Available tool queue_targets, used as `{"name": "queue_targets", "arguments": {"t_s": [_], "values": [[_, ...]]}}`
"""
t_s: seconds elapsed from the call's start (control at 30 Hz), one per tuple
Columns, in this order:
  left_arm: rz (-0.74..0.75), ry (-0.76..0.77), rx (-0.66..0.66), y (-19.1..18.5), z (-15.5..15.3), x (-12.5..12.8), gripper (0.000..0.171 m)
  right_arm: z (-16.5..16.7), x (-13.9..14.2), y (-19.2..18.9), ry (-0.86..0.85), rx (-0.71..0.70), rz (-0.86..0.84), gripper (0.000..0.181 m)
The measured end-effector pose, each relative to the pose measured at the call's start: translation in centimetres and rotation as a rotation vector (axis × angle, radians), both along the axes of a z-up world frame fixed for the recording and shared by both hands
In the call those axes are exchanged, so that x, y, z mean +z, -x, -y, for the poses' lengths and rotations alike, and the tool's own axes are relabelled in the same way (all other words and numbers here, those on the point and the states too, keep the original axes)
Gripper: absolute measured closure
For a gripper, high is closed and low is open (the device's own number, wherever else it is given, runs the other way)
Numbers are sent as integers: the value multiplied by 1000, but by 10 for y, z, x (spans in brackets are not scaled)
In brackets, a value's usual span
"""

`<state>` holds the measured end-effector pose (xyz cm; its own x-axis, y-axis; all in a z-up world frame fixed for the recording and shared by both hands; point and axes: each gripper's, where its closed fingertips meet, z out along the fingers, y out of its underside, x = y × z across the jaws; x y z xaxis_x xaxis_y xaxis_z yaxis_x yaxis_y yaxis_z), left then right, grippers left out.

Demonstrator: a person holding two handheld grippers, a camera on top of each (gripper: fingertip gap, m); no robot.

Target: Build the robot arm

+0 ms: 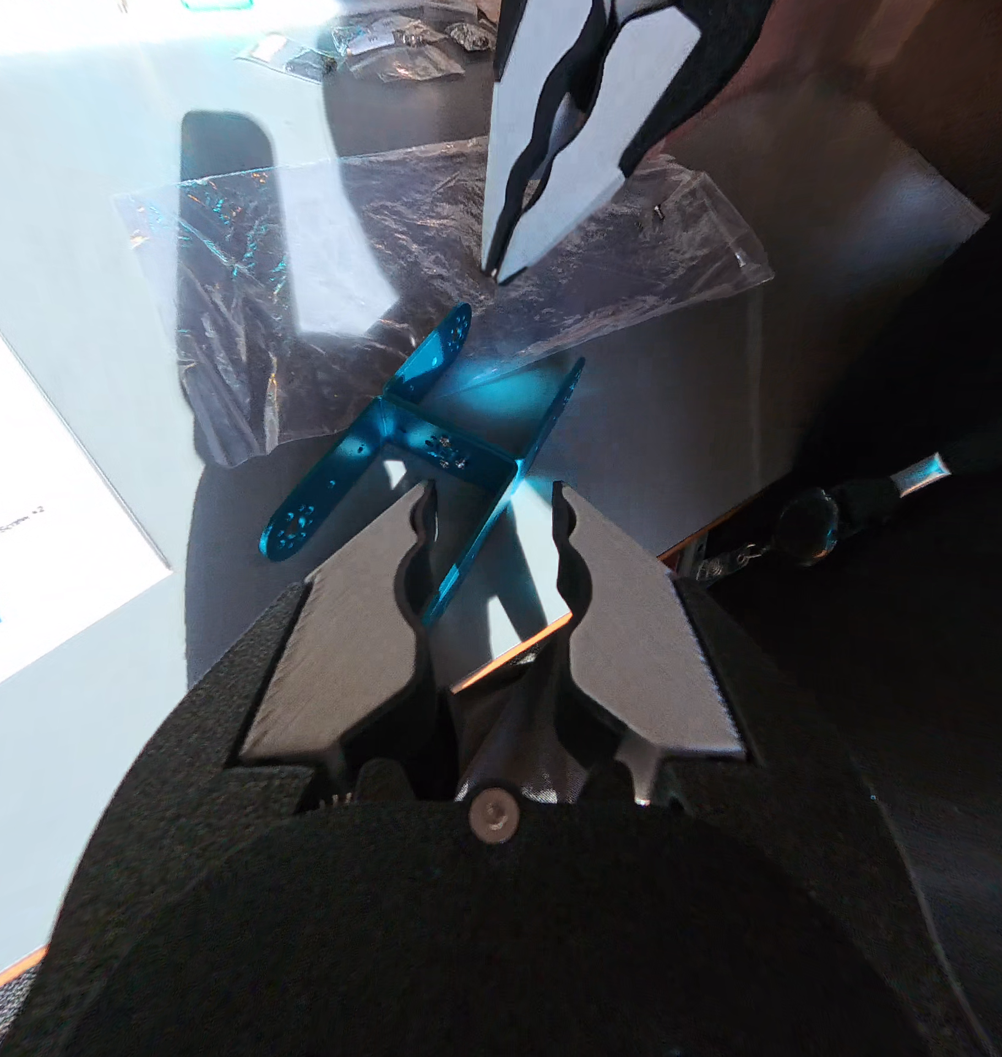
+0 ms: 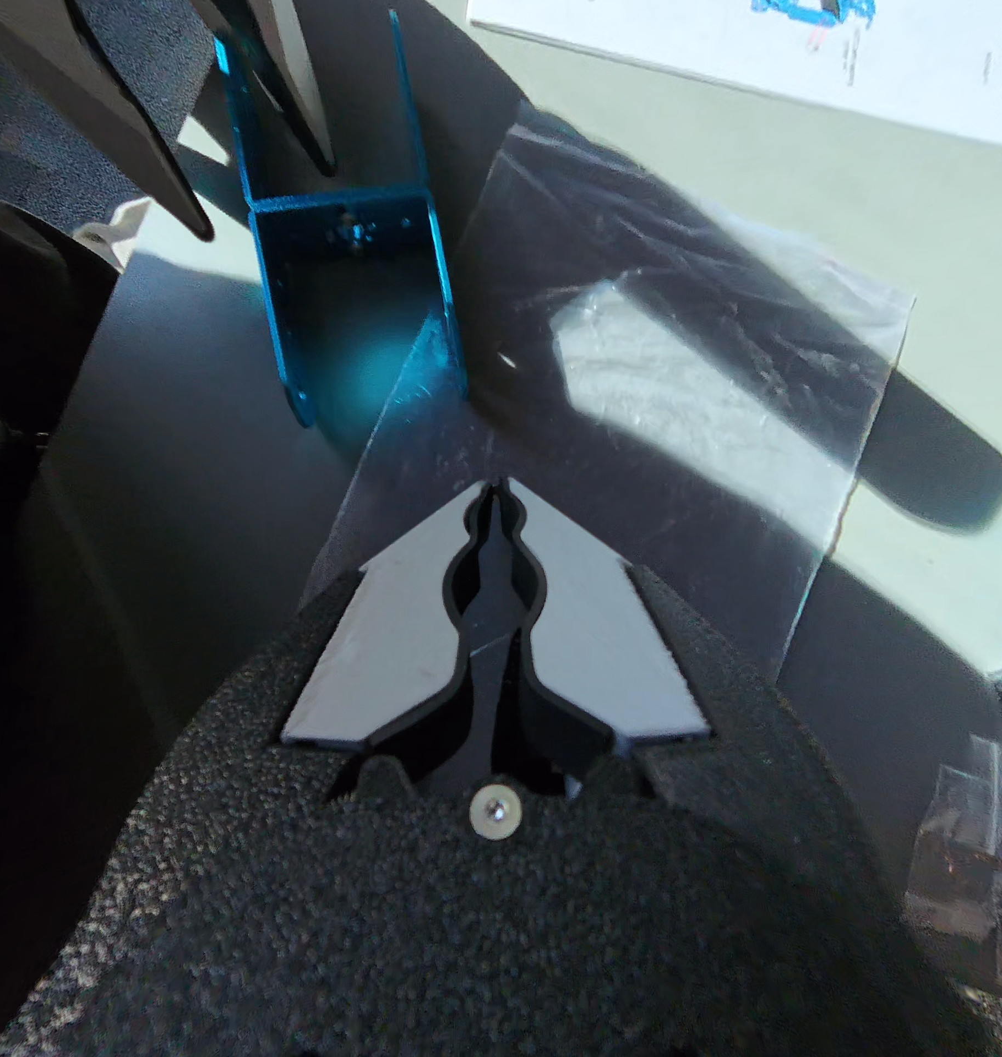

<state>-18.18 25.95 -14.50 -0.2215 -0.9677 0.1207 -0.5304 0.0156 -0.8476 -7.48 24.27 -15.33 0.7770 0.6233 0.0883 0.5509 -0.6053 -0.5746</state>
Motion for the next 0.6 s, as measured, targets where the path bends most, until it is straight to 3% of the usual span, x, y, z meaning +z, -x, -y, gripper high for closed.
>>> {"name": "queue_targets", "arguments": {"t_s": [0.6], "values": [[15,-5,29,-1,-4,-1,133,7,-7,-10,48,-32,9,176]]}}
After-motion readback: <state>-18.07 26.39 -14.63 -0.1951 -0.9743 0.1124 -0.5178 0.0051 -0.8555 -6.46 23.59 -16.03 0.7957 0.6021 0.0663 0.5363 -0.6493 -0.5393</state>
